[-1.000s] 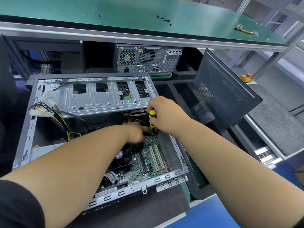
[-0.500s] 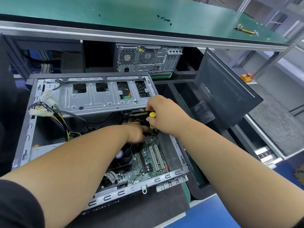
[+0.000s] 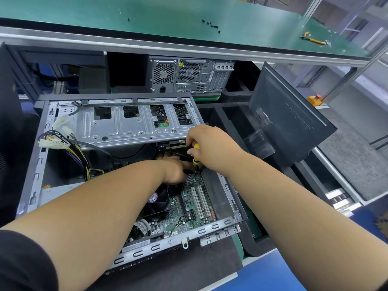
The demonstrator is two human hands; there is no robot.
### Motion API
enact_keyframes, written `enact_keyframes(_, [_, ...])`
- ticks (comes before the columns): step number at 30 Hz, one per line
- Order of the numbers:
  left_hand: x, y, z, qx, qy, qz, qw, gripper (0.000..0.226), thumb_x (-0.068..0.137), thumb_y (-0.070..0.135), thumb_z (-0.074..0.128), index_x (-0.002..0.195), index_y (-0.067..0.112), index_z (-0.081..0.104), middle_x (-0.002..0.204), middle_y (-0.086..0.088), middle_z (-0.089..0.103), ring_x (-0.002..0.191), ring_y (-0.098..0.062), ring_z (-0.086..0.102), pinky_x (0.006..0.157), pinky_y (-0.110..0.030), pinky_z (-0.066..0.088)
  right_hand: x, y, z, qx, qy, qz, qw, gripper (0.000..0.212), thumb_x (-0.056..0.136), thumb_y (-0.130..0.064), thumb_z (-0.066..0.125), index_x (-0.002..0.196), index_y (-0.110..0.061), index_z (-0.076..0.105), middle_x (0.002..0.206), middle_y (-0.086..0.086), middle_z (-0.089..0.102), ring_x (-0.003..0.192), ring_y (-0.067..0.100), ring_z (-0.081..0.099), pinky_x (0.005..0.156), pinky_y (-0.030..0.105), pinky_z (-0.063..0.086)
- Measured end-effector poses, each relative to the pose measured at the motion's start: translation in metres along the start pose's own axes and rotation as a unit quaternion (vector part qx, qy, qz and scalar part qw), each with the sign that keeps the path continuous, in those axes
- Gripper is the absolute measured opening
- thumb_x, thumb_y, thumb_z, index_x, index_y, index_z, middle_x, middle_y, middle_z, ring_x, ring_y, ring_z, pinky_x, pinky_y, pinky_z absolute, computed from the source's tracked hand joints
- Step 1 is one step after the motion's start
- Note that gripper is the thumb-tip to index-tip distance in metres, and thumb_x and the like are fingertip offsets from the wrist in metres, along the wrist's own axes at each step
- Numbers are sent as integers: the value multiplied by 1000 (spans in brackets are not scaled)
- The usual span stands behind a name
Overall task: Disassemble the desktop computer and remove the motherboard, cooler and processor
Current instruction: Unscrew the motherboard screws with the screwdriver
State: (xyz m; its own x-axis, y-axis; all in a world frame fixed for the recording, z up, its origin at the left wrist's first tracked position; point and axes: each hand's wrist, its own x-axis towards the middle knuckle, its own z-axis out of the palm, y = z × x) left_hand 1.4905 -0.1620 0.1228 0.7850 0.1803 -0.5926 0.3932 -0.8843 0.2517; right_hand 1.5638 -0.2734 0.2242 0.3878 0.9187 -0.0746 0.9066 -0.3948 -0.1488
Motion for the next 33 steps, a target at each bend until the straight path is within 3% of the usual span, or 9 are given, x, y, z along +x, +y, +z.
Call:
enact_keyframes(2, [0,2,-1,0,1,-2,1000,54,90,36,47,139,57,35,154,-8,25,142,-41,17,116,-52,17,-3,1,-1,-1,5,-6,1000,18,88,-24,65,104,-19,61,113,0,58,96,23,55,85,31,38])
enact_keyframes(5, [-1,2,-1,-5,-3,-7,1000,54,91,36,46,139,58,34,154,-9,24,142,-42,14,116,-53,17,-3,0,-2,-34,-5,-10,999,12,86,-20,60,98,-22,64,110,-2,59,96,21,57,93,34,39])
enact_keyframes(10, [-1,2,-1,-4,0,-2,1000,55,90,35,47,139,58,35,151,-10,28,140,-42,18,115,-53,19,-5,0,-2,-6,-15,-7,1000,16,83,-18,62,96,-24,67,110,-2,61,100,21,57,97,37,42])
enact_keyframes(15, [-1,1,-1,-8,3,6,1000,55,89,33,47,137,59,36,155,-8,24,142,-42,16,114,-53,14,-1,-1,-1,-43,-20,-12,999,42,81,-13,59,120,-28,62,114,-8,65,109,21,54,101,38,36])
enact_keyframes(17, [-1,1,-1,-9,2,7,1000,55,89,34,47,136,61,35,157,-6,22,143,-42,14,115,-54,12,-1,0,-1,-32,-26,-12,999,46,79,-7,57,120,-27,63,111,-10,65,104,19,57,101,35,36])
enact_keyframes(19, [-1,1,-1,-10,5,7,1000,56,89,33,48,136,60,35,158,-5,19,144,-41,13,116,-53,12,-2,1,-1,-3,-28,-13,1000,39,78,-8,58,113,-25,66,107,-8,66,99,18,59,98,32,39])
enact_keyframes(23, [-2,1,0,-6,5,8,1000,55,90,35,48,138,58,35,159,-4,17,145,-40,11,117,-55,12,1,0,0,-1,-20,-22,1000,15,93,-31,60,105,-26,69,101,-7,69,94,18,61,92,31,41])
enact_keyframes(27, [-3,2,-1,-4,5,6,1000,56,90,34,47,139,58,34,158,-5,19,144,-39,12,116,-54,13,1,0,1,-18,-20,-22,999,20,95,-25,58,113,-22,65,114,-2,65,105,21,58,96,33,40])
enact_keyframes(33, [-4,4,-2,0,-4,-3,1000,55,92,33,45,140,56,32,156,-10,22,144,-41,11,116,-54,10,-3,-2,-1,-41,5,-24,999,22,88,-19,58,108,-25,66,115,-4,62,109,21,54,101,38,35])
